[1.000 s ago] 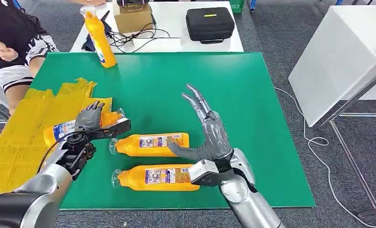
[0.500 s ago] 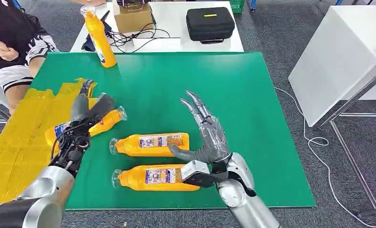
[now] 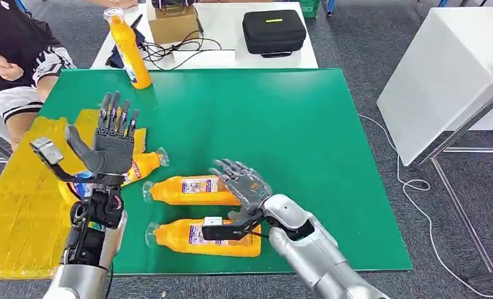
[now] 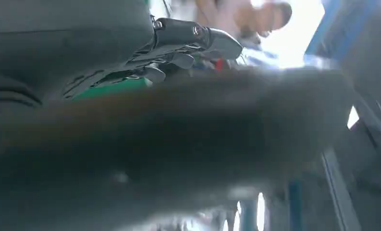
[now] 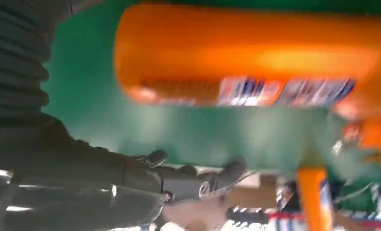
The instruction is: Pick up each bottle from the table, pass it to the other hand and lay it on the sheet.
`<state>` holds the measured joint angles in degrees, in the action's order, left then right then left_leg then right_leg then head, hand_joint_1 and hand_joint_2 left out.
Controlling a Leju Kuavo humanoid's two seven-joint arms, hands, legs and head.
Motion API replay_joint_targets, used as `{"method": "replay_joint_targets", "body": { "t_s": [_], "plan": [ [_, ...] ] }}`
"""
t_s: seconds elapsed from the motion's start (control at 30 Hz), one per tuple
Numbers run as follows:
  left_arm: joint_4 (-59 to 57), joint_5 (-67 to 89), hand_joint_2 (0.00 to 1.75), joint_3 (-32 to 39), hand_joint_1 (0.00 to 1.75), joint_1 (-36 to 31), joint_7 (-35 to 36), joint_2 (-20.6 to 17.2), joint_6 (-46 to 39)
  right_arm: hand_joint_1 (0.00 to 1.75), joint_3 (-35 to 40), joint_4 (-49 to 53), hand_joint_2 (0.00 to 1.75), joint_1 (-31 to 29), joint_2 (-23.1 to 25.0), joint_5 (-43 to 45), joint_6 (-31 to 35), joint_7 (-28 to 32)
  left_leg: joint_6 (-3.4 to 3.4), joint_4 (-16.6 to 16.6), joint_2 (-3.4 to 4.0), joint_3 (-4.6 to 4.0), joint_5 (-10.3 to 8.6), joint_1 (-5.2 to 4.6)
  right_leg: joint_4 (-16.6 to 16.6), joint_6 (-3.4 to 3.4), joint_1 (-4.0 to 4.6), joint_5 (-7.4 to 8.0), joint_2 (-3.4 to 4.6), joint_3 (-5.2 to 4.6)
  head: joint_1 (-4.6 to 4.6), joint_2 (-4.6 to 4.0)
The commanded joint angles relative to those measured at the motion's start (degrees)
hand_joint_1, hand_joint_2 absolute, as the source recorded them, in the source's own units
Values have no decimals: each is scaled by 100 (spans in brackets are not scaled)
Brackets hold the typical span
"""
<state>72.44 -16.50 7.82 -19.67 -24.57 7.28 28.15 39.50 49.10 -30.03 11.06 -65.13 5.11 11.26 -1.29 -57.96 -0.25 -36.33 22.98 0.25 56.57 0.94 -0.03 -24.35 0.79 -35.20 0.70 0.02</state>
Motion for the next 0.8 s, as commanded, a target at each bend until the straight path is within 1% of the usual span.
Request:
{"method": "replay_joint_targets", "body": {
  "t_s": [0.03,0.07,0.13,0.17,0.2,0.23,0.27,0.3,0.33,0.37,0.4,0.43,0.47,0.5,0.53,0.6,0.63,0.7,0.73,0.77,0.8],
  "plan": [
    [1014,372,0,-731,0,503,-205,123,-117,0,429,-1617,175,-833,189,263,-154,413,2,-1,-2,21,12,-2,-1,4,-1,-13,-9,23,0,0],
    [1001,367,0,-726,0,484,-201,104,-122,0,434,-1611,175,-837,189,269,-161,414,3,-2,-4,39,22,-1,0,5,0,-23,-13,43,0,0],
    [963,364,0,-712,0,462,-201,78,-124,0,443,-1598,175,-829,188,280,-163,424,2,3,-3,16,7,0,-5,3,-1,-7,-5,20,0,0],
    [1019,435,0,-722,0,491,-240,62,-183,0,483,-1624,175,-875,210,342,-197,476,3,1,-2,34,15,0,-4,4,-1,-14,-7,38,0,0],
    [1086,476,0,-731,0,529,-262,59,-223,0,513,-1664,175,-916,238,364,-218,491,2,3,-2,17,7,-2,-3,3,-3,-7,-6,19,0,0],
    [1171,495,0,-737,0,571,-304,67,-233,0,527,-1709,175,-948,268,403,-221,503,4,1,-2,36,15,-1,-3,3,-2,-15,-8,39,0,0],
    [1242,515,0,-740,0,604,-386,73,-225,0,532,-1740,175,-970,290,440,-227,512,3,1,1,17,9,-1,-2,2,-3,-7,-3,19,-2,0],
    [1428,469,0,-780,0,682,-507,86,-93,0,529,-1790,175,-1001,314,501,-244,530,5,1,2,34,15,-1,-1,2,-3,-14,-5,36,0,0],
    [1556,494,0,-812,0,730,-565,101,-31,0,532,-1822,175,-1008,319,522,-233,510,7,-2,6,43,21,1,0,2,-1,-18,-3,45,0,0],
    [1666,573,0,-870,0,762,-623,112,5,0,533,-1867,175,-1014,324,526,-208,469,2,1,0,12,7,-1,-3,2,-3,-6,-3,15,0,0],
    [1734,650,0,-929,0,782,-662,115,21,0,539,-1903,175,-1017,326,515,-191,440,5,0,3,25,15,2,-4,2,0,-12,-3,28,0,0],
    [1760,685,0,-958,0,795,-672,124,21,0,540,-1920,175,-1015,327,510,-177,422,3,2,-4,19,9,-1,-3,2,-3,-10,-10,22,0,0],
    [1815,924,0,-1059,0,824,-795,133,-63,0,505,-2034,175,-1026,340,466,-68,303,5,0,-5,33,17,1,-3,2,0,-18,-14,38,0,0],
    [1828,944,0,-1099,0,845,-806,125,-45,0,499,-2075,175,-1031,342,438,-23,266,3,2,-10,20,9,1,-5,2,-1,-11,-15,25,0,0],
    [1836,951,0,-1110,0,859,-814,134,-54,0,499,-2086,175,-1027,336,433,-10,268,4,3,-14,38,16,1,-7,3,0,-19,-20,44,0,0],
    [1831,957,0,-1110,0,872,-822,131,-60,0,498,-2093,175,-1022,332,431,2,272,1,3,-5,19,8,-2,-5,3,-4,-9,-10,22,0,0],
    [1831,957,0,-1110,0,872,-822,131,-60,0,498,-2093,175,-1022,332,431,2,272,3,2,-6,36,16,-2,-5,4,-3,-17,-13,40,0,0],
    [1899,1104,0,-1146,0,948,-885,114,-124,0,576,-2212,175,-1081,353,252,82,88,1,4,-4,11,4,-3,-4,2,-5,-5,-8,13,0,0],
    [1950,1103,0,-1150,0,994,-885,115,-110,0,602,-2246,175,-1106,360,216,68,63,3,2,-3,30,13,0,-4,2,-2,-13,-10,33,0,0],
    [2037,1108,0,-1151,0,1055,-884,100,-104,0,622,-2296,175,-1142,376,187,33,34,2,4,-2,15,6,-3,-4,2,-4,-6,-6,17,0,0],
    [2086,1122,0,-1150,0,1091,-874,101,-114,0,629,-2339,175,-1159,395,168,30,-15,4,3,-2,31,13,-2,-4,3,-3,-13,-9,34,0,0]
  ]
}}
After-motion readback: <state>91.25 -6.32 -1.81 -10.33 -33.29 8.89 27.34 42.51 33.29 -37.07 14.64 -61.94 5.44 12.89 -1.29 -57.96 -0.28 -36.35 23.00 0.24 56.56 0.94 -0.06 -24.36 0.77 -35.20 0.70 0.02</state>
